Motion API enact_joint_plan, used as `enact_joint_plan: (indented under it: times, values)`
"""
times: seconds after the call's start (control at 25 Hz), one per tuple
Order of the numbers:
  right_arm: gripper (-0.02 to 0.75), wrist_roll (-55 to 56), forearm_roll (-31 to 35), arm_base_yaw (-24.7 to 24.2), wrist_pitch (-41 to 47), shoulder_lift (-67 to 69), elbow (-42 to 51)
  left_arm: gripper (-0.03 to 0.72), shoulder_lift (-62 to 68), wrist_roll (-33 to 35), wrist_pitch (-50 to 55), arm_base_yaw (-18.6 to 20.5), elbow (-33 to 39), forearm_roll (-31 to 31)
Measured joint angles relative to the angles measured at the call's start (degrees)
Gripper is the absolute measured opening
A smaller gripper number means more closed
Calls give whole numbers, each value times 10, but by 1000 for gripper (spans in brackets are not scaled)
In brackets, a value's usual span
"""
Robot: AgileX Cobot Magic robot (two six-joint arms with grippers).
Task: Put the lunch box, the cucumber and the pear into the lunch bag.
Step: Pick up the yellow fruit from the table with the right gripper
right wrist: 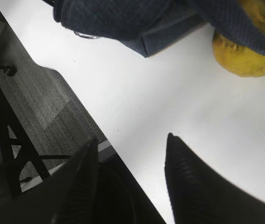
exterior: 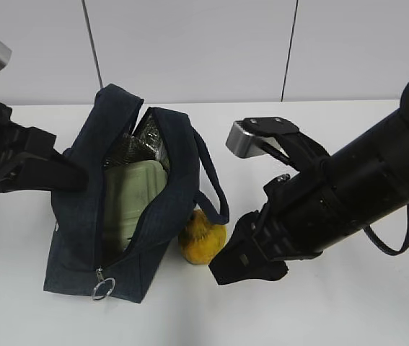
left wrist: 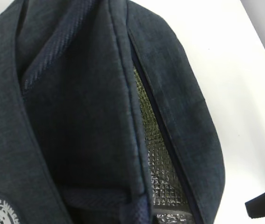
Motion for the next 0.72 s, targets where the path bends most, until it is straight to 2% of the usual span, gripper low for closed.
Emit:
enact_joint_plan:
  times: [0.16, 0.48, 0.72]
  values:
    - [349, -63, 37, 0, -28, 2, 23, -15, 0, 0, 0, 0, 0, 0]
    - [334, -272, 223, 0, -63, 18, 60, -15, 0, 0, 0, 0, 0, 0]
    - [340, -363, 244, 0, -99, 37, 63, -15, 0, 0, 0, 0, 0, 0]
